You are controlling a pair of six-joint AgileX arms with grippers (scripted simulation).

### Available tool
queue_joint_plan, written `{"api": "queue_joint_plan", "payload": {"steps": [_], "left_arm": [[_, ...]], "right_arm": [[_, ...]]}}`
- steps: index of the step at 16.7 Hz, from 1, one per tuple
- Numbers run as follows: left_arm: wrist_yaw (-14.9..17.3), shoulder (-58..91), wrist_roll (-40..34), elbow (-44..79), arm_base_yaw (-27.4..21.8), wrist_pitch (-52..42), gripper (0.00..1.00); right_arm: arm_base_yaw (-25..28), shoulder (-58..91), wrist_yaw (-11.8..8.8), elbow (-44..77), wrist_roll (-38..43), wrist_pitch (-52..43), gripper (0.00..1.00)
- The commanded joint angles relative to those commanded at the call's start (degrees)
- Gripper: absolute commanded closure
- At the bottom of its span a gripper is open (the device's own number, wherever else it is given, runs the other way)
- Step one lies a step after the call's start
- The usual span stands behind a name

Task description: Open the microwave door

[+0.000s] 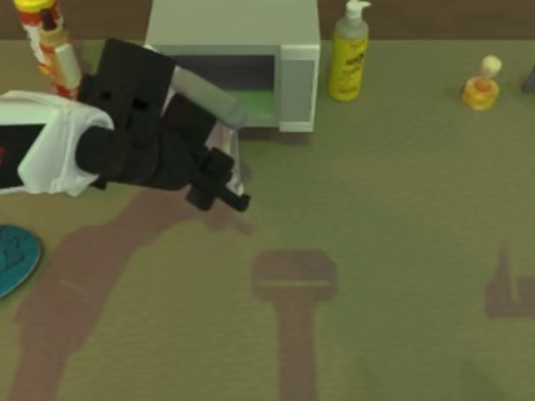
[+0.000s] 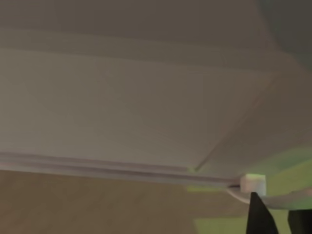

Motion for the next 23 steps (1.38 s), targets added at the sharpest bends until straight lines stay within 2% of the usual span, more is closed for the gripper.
{"api": "queue_joint_plan", "payload": {"steps": [23], "left_arm": [[0.7, -0.1, 1.1, -0.4, 0.6, -0.3, 1.00]], "right_arm": [[0.0, 0.0, 0.0, 0.0, 0.0, 0.0, 0.00]]}}
